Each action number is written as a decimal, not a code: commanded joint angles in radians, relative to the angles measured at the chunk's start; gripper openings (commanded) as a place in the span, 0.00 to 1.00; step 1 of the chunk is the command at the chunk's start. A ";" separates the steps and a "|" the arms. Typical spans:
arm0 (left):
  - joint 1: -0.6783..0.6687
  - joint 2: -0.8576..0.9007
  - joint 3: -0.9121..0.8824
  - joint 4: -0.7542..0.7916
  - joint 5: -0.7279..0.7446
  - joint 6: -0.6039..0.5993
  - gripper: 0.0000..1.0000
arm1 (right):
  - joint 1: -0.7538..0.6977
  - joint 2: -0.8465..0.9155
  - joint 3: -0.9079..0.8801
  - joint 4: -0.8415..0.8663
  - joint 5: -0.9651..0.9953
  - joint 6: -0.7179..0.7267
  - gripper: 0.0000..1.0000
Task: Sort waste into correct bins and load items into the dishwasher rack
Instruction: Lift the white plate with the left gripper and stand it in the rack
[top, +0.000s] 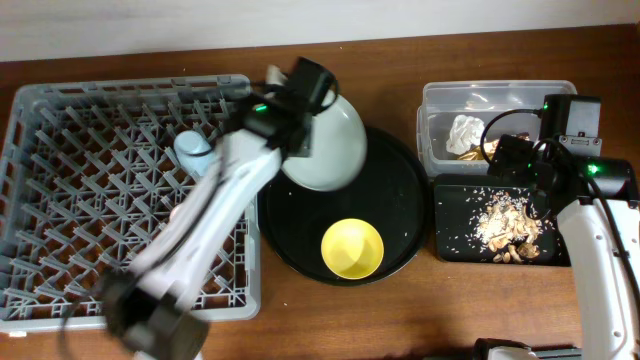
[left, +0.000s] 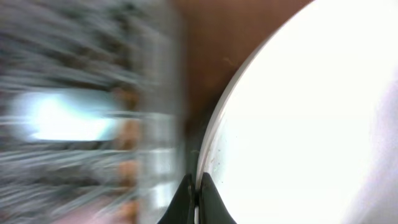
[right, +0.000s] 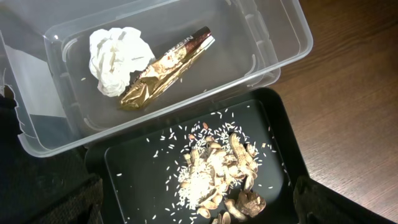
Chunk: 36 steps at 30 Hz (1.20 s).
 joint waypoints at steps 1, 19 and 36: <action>0.004 -0.172 0.018 -0.171 -0.472 -0.118 0.00 | -0.002 0.002 0.006 0.000 0.019 0.001 0.99; 0.097 -0.171 -0.320 -0.002 -0.734 -0.283 0.00 | -0.002 0.002 0.006 0.000 0.019 0.001 0.99; 0.097 -0.029 -0.323 0.069 -0.602 -0.283 0.05 | -0.002 0.002 0.006 0.000 0.019 0.001 0.99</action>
